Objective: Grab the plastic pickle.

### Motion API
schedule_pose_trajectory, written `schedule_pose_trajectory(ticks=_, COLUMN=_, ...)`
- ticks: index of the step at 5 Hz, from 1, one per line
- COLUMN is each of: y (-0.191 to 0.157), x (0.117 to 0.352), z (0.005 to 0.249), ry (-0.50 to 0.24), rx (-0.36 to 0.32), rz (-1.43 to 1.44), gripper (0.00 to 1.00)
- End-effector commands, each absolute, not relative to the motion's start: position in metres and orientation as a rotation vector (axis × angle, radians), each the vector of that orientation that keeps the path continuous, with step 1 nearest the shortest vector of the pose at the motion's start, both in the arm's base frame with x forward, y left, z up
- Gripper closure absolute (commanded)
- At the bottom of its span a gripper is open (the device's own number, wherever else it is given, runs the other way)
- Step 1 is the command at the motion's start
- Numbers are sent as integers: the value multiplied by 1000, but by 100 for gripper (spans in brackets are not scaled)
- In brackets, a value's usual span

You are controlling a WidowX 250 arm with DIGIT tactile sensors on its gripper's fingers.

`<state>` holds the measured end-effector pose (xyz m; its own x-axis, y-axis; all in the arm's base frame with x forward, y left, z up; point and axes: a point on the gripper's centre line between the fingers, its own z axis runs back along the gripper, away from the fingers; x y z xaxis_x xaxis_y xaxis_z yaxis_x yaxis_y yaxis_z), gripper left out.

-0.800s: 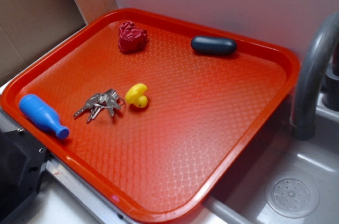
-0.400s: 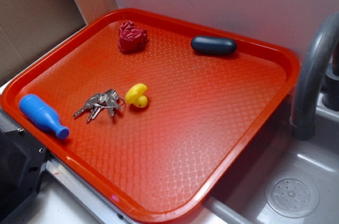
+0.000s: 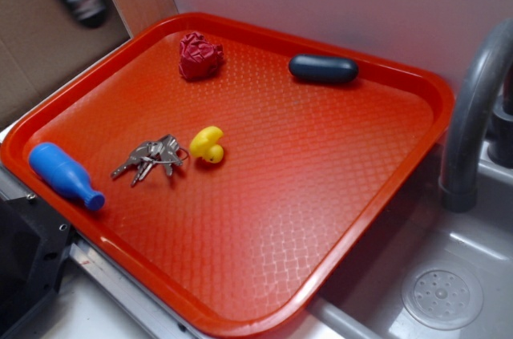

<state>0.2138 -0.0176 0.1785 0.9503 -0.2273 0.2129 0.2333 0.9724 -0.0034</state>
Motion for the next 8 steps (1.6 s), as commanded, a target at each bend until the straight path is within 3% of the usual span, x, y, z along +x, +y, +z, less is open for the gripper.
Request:
schedule_pose_trajectory(ticks=1, y=-19, x=280, z=191, ry=-451, rx=-99, rz=-275, gripper=0)
schedule_pose_trajectory(ticks=4, y=-19, x=280, z=191, ry=-451, rx=-99, rz=-275, gripper=0)
schedule_pose_trajectory(ticks=5, y=-29, x=308, z=150, ry=-446, rx=-1, rz=-310, gripper=0)
schedule_pose_trajectory(ticks=8, y=-63, x=339, z=77, ry=-363, rx=70, rz=-455, gripper=0)
